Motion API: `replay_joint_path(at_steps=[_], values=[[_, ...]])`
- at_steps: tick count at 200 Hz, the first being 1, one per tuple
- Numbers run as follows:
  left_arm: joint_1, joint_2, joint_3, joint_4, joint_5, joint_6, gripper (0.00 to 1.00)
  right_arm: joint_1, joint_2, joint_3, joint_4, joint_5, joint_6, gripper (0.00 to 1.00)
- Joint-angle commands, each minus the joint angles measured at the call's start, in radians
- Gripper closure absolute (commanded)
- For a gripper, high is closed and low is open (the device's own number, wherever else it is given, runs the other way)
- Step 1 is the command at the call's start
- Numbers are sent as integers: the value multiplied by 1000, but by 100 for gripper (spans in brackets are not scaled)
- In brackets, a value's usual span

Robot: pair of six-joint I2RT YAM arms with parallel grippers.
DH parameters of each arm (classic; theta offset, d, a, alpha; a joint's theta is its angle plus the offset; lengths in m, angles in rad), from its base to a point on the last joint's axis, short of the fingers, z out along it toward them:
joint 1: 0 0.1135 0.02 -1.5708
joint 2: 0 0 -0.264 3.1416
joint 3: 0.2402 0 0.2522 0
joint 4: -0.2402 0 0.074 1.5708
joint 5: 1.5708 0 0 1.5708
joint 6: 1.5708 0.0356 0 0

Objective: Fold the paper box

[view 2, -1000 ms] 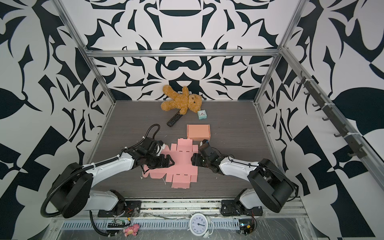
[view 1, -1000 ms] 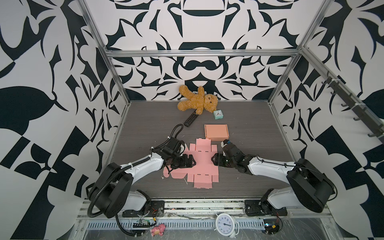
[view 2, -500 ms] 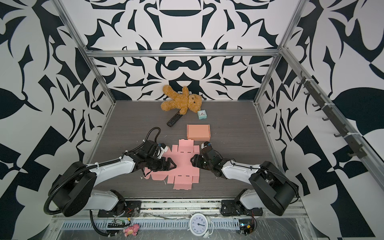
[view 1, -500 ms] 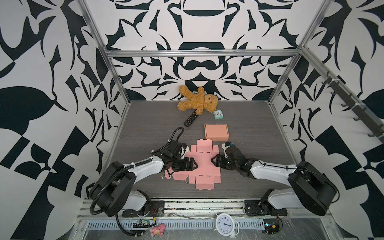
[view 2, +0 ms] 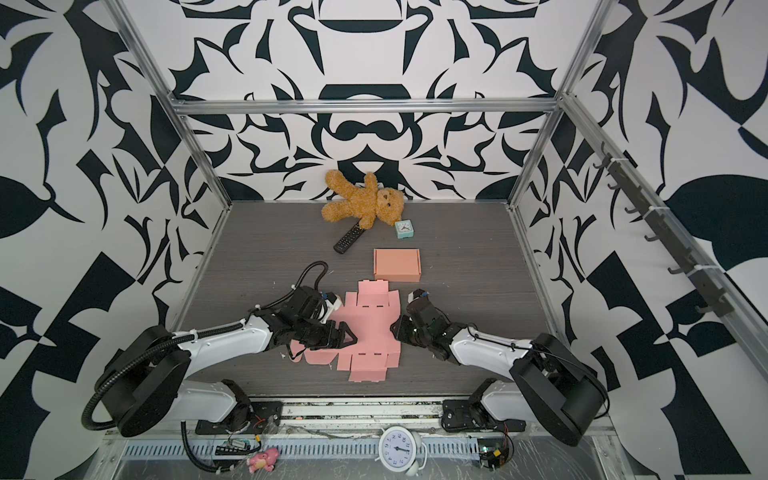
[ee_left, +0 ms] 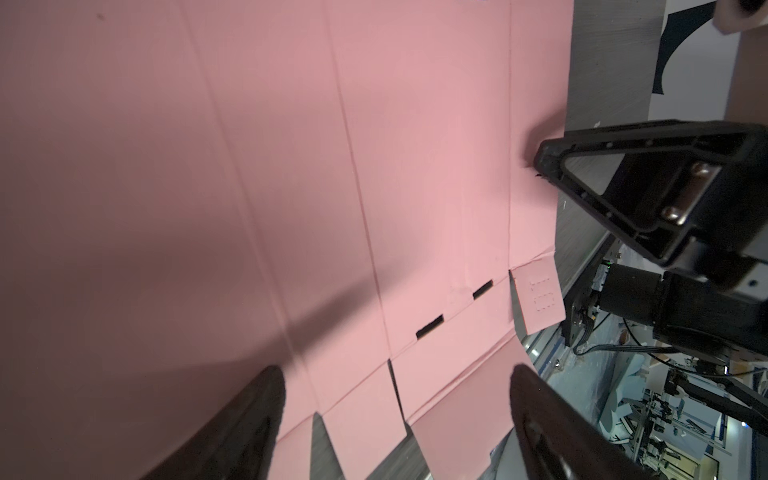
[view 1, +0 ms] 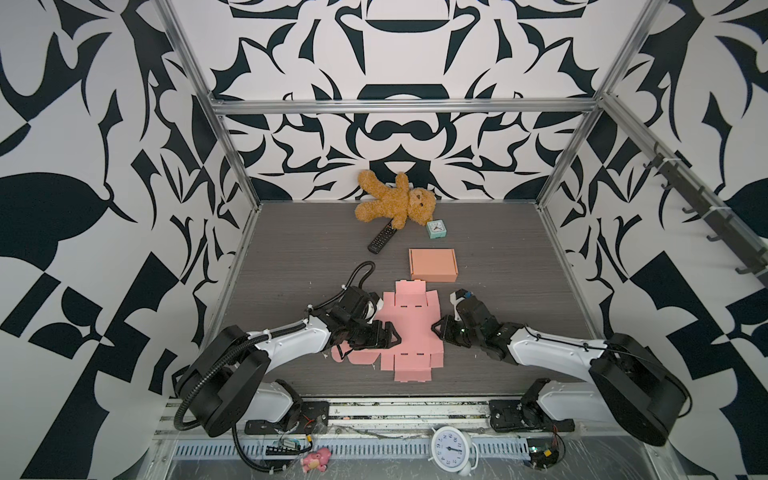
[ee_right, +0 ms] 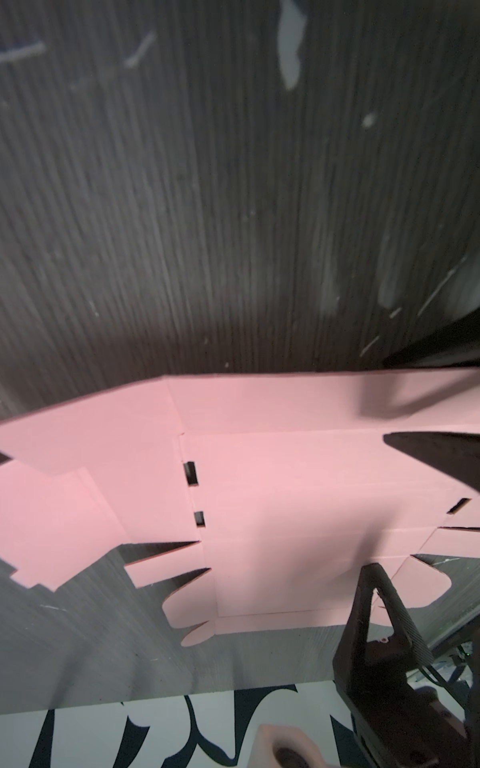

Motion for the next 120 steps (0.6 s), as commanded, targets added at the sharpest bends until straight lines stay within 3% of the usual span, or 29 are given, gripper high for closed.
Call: replay_joint_path(at_steps=[1, 93, 120], values=[[-17, 5, -30, -25, -6, -21, 12, 2, -26, -5, -20, 22, 7, 78], [-30, -5, -32, -19, -6, -30, 13, 2, -24, 29, -63, 15, -32, 93], [-30, -60, 1, -103, -37, -4, 13, 2, -33, 65, -140, 13, -83, 96]])
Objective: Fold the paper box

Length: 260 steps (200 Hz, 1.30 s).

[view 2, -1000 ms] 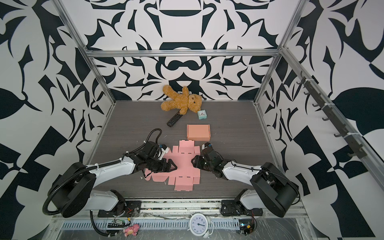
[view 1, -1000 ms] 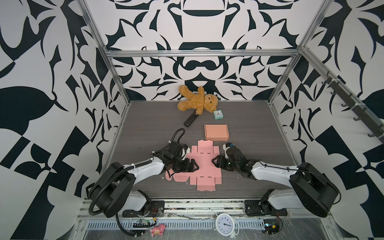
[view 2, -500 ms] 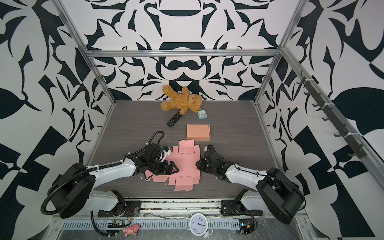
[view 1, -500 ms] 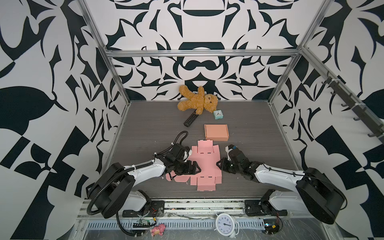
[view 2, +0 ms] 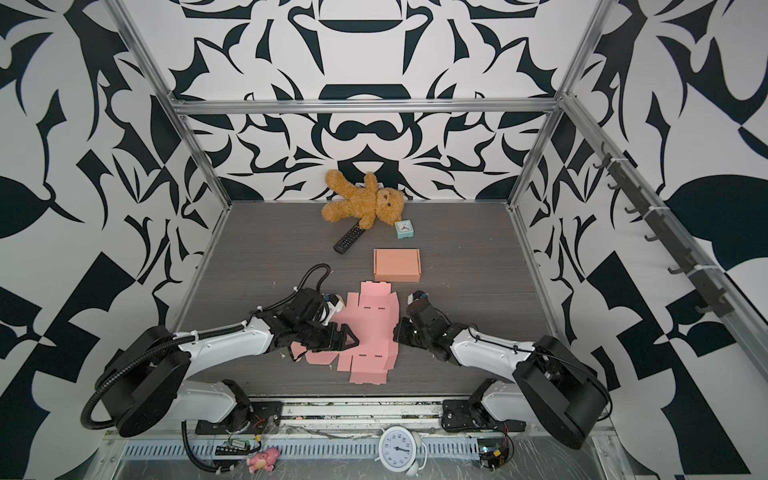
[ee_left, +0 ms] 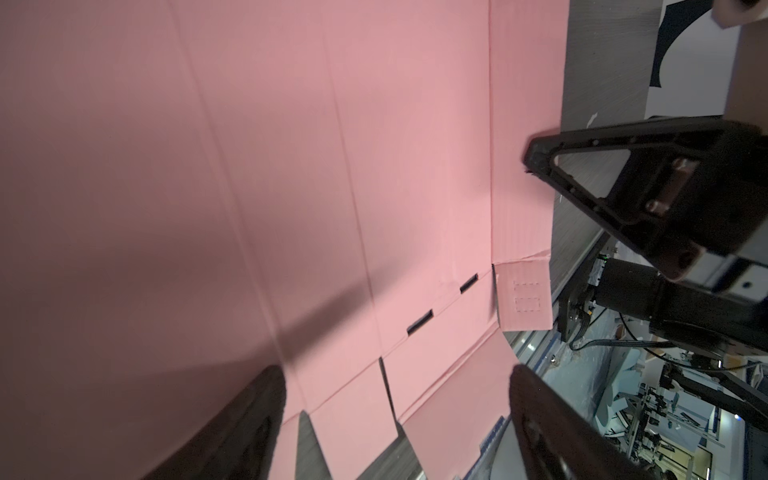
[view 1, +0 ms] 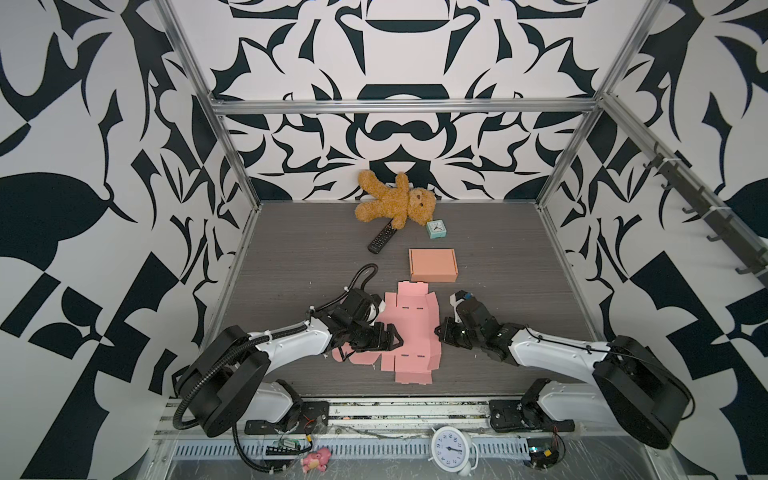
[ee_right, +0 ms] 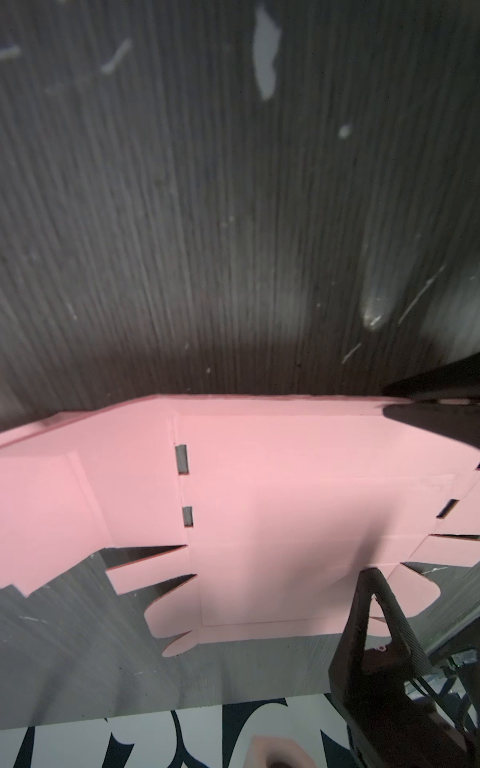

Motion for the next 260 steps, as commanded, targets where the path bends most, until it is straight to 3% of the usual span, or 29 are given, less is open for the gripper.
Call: replay_joint_path(at_steps=[1, 15, 38, 62, 91, 136, 162, 202, 260], values=[[-5, -51, 7, -106, -33, 19, 13, 1, -24, 56, -94, 13, -56, 96], [-4, -81, 32, -158, -71, 42, 14, 2, -36, 76, -141, 24, -86, 97], [-4, -132, 81, -212, -114, 74, 29, 2, -52, 112, -210, 39, -125, 98], [-1, -97, 143, -191, -128, 94, 52, 1, -62, 135, -239, 40, -145, 98], [9, 56, 250, -141, -120, 128, 76, 4, -67, 144, -244, 26, -153, 98], [56, 270, 418, -54, -56, 156, 94, 19, -81, 156, -276, 25, -173, 99], [73, 387, 529, -41, -20, 170, 100, 28, -74, 176, -292, 23, -188, 100], [82, 540, 661, -28, 2, 172, 100, 44, -58, 201, -304, 25, -199, 100], [94, 621, 742, -16, 15, 171, 100, 56, -50, 211, -307, 27, -203, 100]])
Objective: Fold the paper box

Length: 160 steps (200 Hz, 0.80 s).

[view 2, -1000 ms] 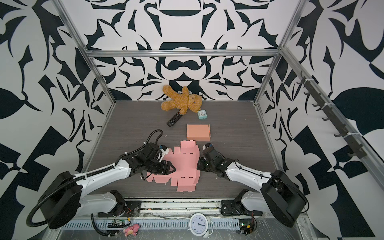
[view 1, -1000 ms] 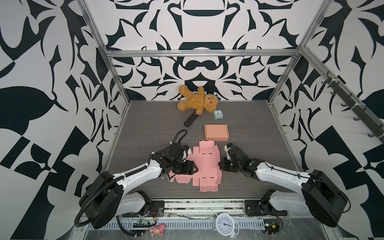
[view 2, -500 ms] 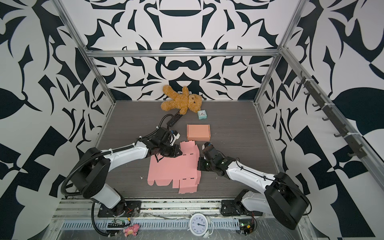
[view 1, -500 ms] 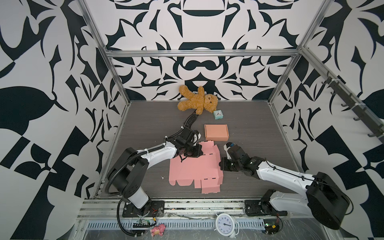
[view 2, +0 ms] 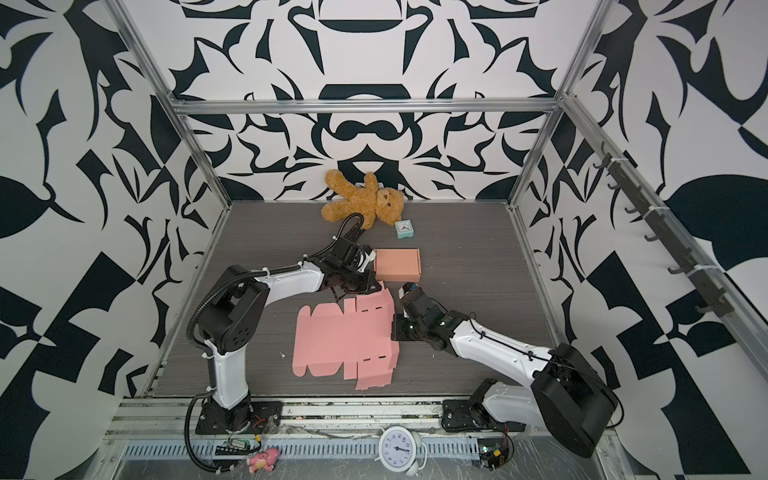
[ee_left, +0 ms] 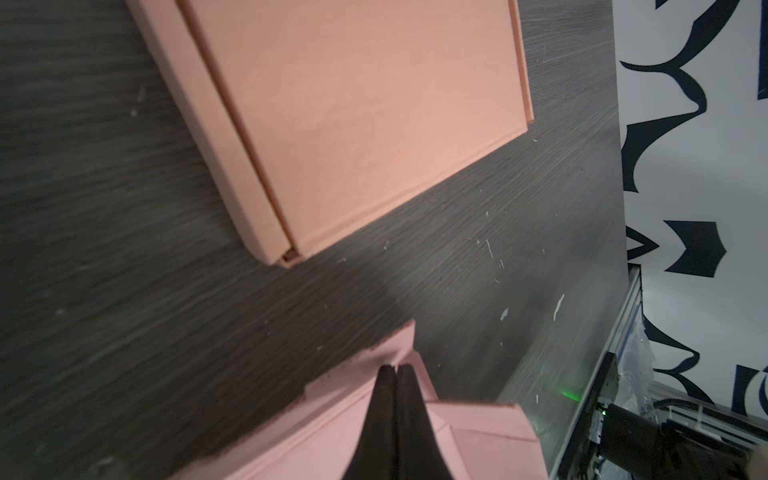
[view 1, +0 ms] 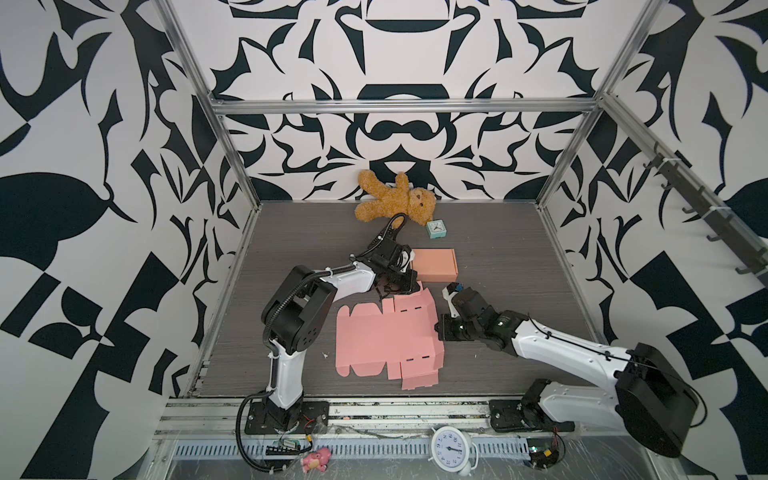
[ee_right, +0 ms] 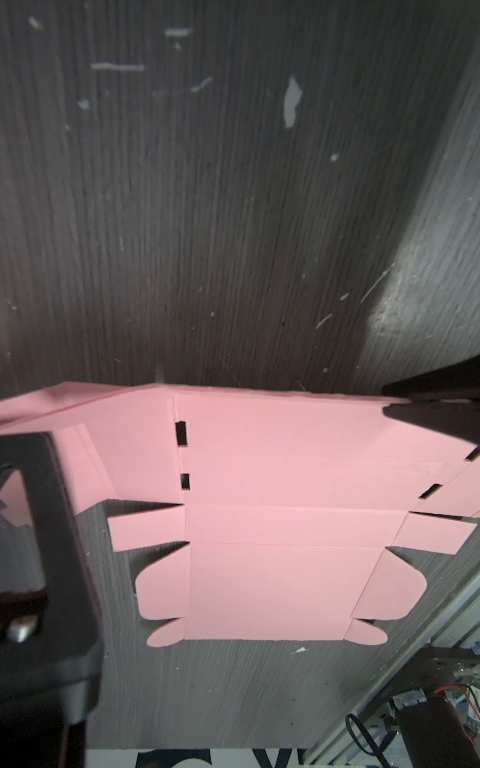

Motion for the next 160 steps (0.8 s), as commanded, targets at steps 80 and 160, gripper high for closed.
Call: replay_joint_path(at_steps=[80, 160], values=[[2, -13, 25, -4, 92, 50, 100, 16, 17, 54, -14, 16, -26, 100], [-6, -93, -34, -26, 99, 64, 100, 20, 38, 80, -28, 27, -38, 100]])
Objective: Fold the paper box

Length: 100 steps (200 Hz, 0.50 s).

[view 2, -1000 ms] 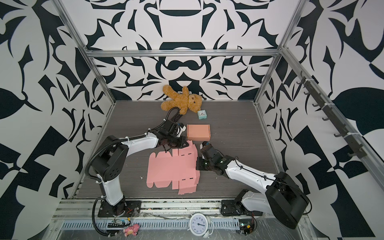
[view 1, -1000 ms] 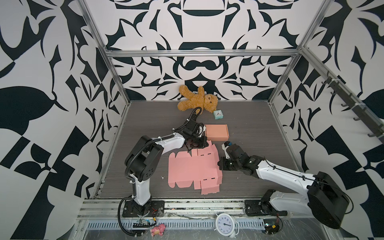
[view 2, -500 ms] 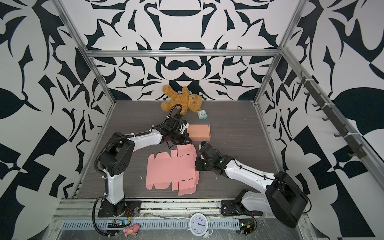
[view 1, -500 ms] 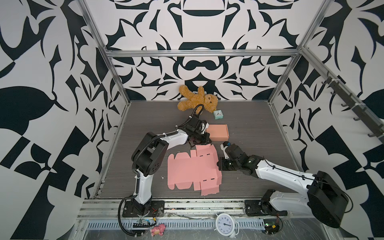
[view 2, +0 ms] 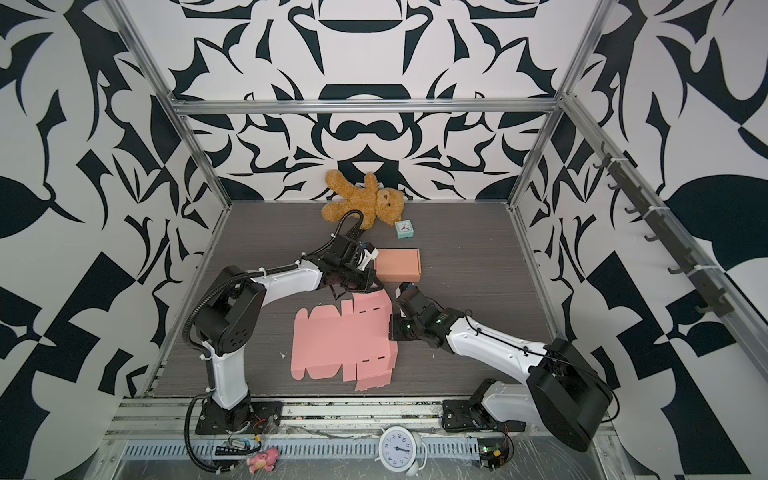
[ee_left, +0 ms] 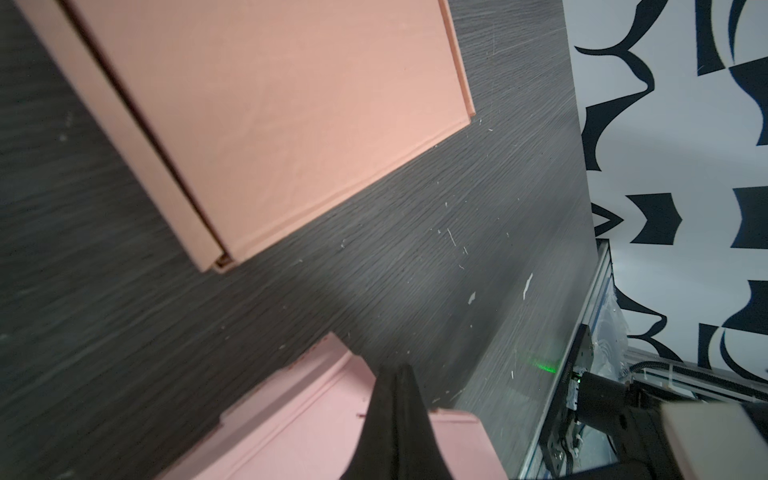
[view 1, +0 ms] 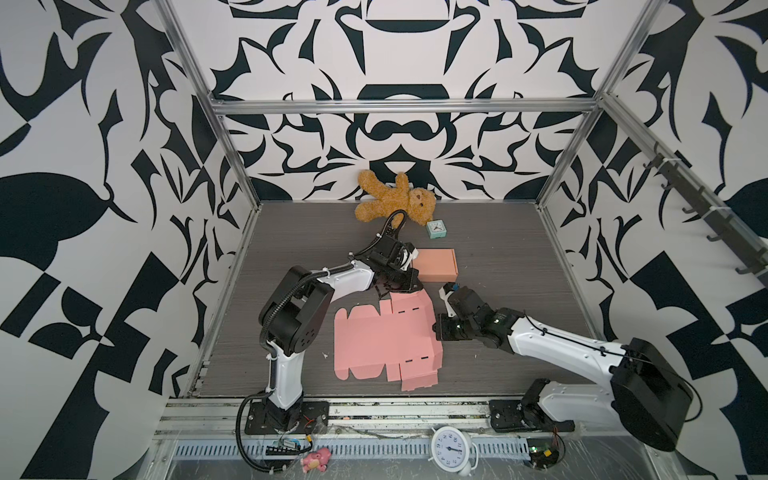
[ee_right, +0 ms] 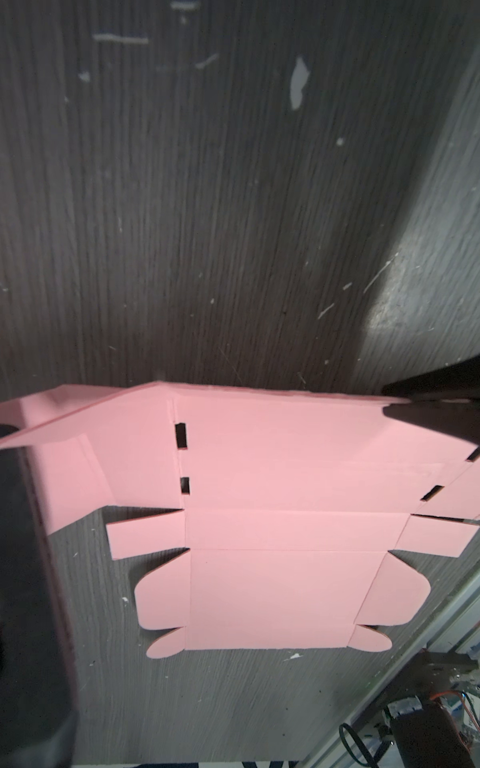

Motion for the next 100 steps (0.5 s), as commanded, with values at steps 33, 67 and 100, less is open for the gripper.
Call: replay_joint_path(at_steps=[33, 67, 100], values=[[-8, -90, -63, -30, 21, 18, 100, 8, 4, 54, -11, 28, -32, 100], [-19, -127, -104, -30, 20, 16, 100, 10, 11, 65, -17, 31, -40, 100], [-40, -153, -133, -32, 14, 12, 100, 14, 22, 78, -25, 37, -47, 100]])
